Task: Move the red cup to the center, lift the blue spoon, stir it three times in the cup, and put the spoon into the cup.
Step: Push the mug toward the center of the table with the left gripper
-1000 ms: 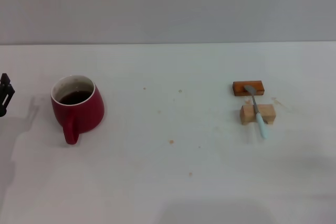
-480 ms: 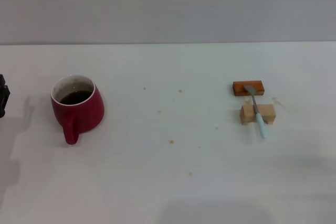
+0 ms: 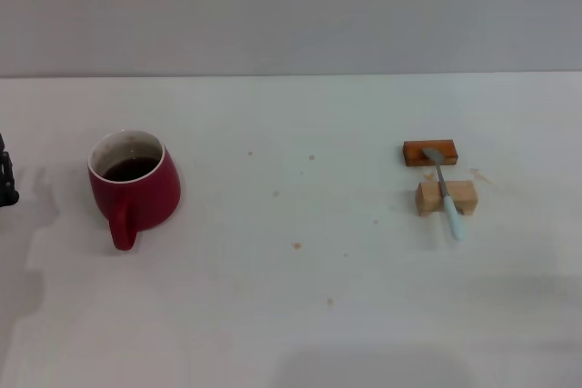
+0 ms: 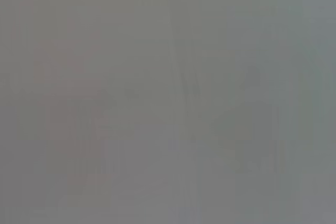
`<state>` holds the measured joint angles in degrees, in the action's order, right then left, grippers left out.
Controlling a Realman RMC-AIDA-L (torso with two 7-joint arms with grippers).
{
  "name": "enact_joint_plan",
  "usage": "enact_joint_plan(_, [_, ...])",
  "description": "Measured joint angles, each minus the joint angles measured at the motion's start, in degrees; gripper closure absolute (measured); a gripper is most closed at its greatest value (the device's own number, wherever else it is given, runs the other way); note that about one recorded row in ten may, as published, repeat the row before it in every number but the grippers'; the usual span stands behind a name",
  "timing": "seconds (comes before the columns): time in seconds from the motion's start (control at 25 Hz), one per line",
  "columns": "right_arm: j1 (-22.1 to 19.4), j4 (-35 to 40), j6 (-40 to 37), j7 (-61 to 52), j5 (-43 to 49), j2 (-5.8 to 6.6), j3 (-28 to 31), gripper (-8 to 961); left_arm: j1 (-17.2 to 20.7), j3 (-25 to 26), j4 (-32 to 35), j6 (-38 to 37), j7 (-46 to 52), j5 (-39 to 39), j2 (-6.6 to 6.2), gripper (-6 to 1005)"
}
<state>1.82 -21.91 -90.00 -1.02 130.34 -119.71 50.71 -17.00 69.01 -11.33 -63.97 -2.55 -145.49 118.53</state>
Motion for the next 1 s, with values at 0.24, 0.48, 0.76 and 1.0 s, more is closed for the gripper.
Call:
enact_joint_plan(0.24, [-0.2, 0.0, 0.0, 0.1, 0.0, 0.00, -0.4, 286, -0.3, -0.6, 0.1, 1.0, -3.4, -0.2, 0.00, 829])
enact_joint_plan(0.48, [-0.2, 0.0, 0.0, 0.0, 0.0, 0.00, -0.8, 286, -0.9, -2.3, 0.1, 3.7, -9.0, -0.2, 0.02, 954])
enact_joint_plan(0.76, [-0.2, 0.0, 0.0, 0.0, 0.0, 0.00, -1.3, 286, -2.2, -2.8, 0.1, 5.9, -15.2, -0.2, 0.07, 1001])
enact_joint_plan(1.0, [-0.2, 0.0, 0.0, 0.0, 0.0, 0.00, -1.7, 286, -2.7, -2.8, 0.1, 6.4, -16.6, -0.2, 0.07, 1001])
